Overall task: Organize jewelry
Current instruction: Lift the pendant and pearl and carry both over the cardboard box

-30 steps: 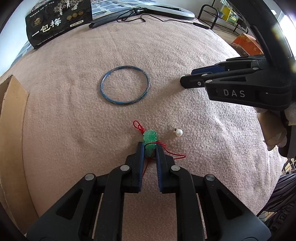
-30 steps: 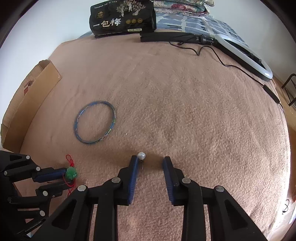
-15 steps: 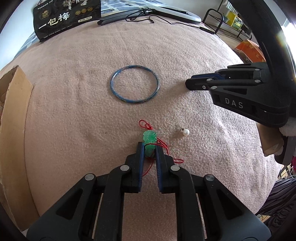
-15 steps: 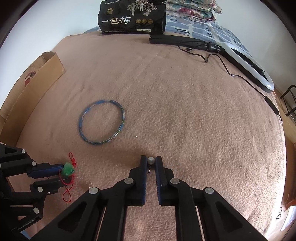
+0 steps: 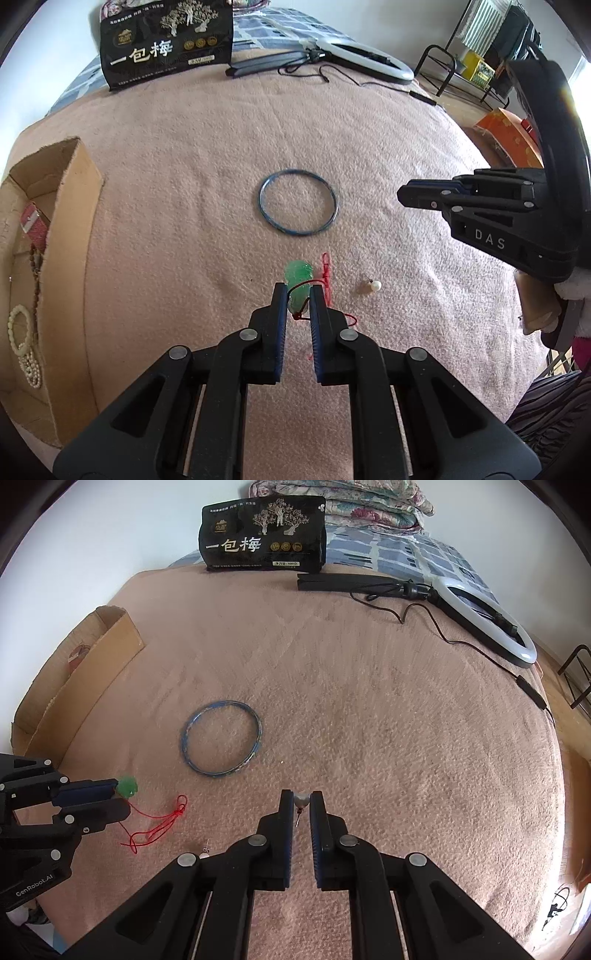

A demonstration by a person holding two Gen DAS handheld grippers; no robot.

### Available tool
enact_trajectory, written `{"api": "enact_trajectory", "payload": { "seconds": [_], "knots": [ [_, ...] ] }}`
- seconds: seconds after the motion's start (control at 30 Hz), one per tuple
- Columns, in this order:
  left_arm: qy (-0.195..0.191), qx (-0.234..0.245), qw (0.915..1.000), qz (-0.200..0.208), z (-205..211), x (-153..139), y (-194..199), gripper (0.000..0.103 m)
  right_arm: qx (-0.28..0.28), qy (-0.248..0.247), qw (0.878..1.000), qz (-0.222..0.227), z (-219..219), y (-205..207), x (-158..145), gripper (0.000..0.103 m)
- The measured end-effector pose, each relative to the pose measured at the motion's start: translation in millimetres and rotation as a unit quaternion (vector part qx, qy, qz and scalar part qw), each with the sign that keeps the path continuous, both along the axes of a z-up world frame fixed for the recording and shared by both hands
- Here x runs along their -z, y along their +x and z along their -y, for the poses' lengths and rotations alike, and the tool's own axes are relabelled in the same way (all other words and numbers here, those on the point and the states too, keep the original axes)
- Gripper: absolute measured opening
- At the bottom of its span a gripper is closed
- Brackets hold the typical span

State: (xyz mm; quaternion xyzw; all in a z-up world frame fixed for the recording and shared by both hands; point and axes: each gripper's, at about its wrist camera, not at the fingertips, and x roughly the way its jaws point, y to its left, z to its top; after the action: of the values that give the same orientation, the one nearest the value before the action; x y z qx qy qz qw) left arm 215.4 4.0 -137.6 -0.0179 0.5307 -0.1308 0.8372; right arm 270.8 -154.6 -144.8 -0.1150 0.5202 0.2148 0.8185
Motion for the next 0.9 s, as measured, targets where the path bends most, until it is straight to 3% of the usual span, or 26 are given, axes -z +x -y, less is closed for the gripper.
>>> {"api": "enact_trajectory", "payload": {
  "seconds": [0.5, 0.9],
  "knots": [
    [-0.035, -0.034, 0.9970, 0.061, -27, -60, -18, 0.010, 0.004, 0.032, 0.999, 0.029, -6, -16, -42, 0.006],
    [-0.040, -0.100, 0.9892, 0.099, -90, -89, -25, 0.010, -0.016, 0.051, 0.997, 0.059, -32, -35, -72, 0.006]
  ]
}}
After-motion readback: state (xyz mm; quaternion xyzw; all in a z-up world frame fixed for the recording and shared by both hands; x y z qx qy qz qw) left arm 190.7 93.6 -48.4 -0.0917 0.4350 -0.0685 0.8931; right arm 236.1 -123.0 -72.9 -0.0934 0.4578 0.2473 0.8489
